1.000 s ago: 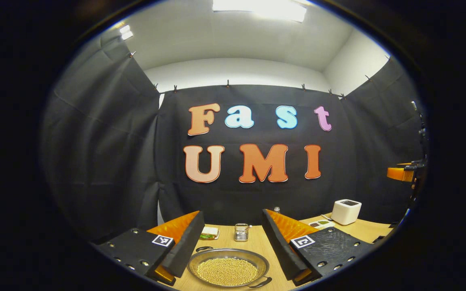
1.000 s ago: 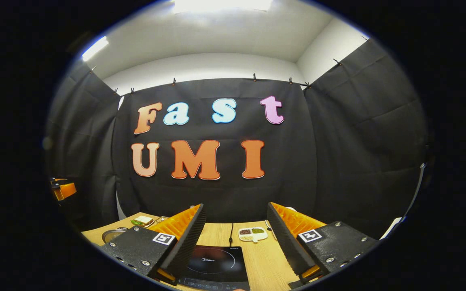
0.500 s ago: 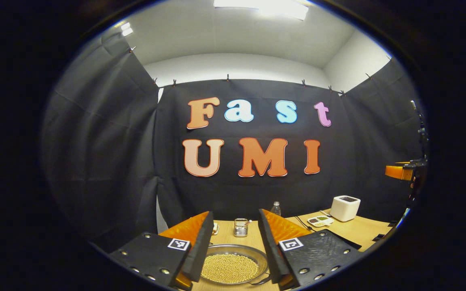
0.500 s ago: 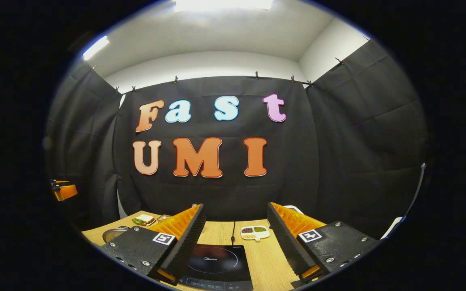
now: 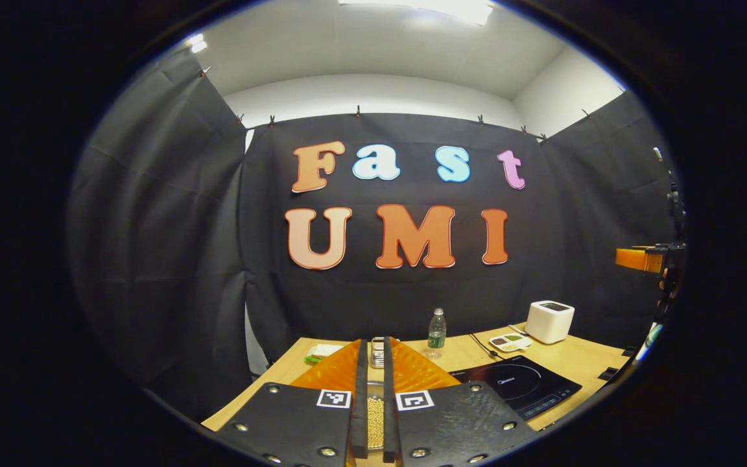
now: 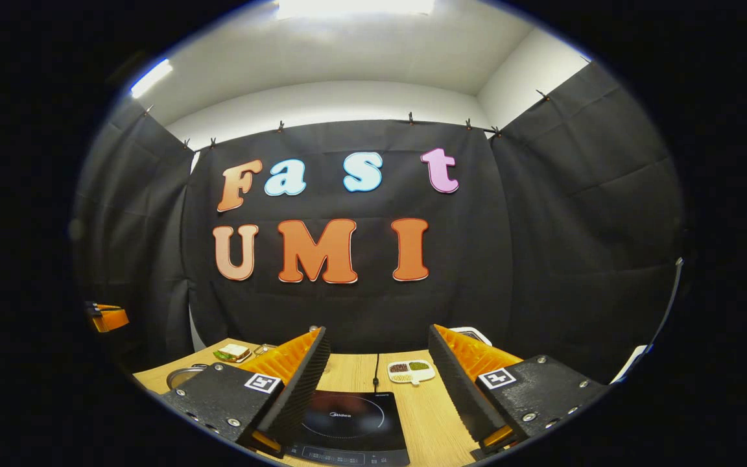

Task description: First push the handle of the pot to place it horizontally, then grasp the pot with both hands and set it on the induction cooktop.

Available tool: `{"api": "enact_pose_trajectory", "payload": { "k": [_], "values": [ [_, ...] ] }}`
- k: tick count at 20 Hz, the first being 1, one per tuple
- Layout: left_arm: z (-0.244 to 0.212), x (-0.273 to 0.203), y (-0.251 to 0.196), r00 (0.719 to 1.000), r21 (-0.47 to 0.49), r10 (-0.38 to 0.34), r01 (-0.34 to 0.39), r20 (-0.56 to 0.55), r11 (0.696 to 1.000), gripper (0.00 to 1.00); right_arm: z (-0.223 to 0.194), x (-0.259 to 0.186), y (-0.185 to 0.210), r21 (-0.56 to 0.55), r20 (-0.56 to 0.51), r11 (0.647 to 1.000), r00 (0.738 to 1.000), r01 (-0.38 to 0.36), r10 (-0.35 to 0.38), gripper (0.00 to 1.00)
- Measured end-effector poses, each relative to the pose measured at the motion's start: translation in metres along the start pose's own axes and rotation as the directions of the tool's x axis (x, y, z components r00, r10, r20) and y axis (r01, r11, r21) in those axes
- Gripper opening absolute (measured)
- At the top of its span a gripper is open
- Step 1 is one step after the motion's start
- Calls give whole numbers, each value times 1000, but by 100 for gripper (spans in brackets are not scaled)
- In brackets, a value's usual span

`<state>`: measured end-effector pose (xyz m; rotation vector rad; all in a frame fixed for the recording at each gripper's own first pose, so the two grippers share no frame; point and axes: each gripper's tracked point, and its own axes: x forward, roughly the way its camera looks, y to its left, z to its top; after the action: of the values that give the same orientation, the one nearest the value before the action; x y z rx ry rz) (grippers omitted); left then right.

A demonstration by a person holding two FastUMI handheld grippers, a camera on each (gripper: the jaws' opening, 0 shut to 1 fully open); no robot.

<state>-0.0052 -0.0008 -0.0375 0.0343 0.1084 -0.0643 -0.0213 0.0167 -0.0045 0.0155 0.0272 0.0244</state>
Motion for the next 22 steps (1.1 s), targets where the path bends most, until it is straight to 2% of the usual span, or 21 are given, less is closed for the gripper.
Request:
{"api": "enact_pose_trajectory", "payload": {
  "k": [2, 9, 16, 22],
  "values": [
    [-14, 0, -7, 999, -4, -23, 23, -31, 1000, 5, -1, 0, -2, -9, -2, 1000, 1000, 4, -4, 95],
    [-67, -7, -11, 988, -55, -57, 49, -144, 997, 4, -3, 1, -3, -3, -3, 1000, 1000, 12, -12, 95],
    [-122, -15, -16, 962, -76, -79, 61, -260, 995, 4, -8, 2, 2, -12, -20, 1000, 1000, 7, -7, 95],
    [-168, -28, -23, 929, -96, -98, 68, -358, 993, 4, -9, 0, 4, -11, -21, 1000, 1000, 4, -4, 95]
  ]
}}
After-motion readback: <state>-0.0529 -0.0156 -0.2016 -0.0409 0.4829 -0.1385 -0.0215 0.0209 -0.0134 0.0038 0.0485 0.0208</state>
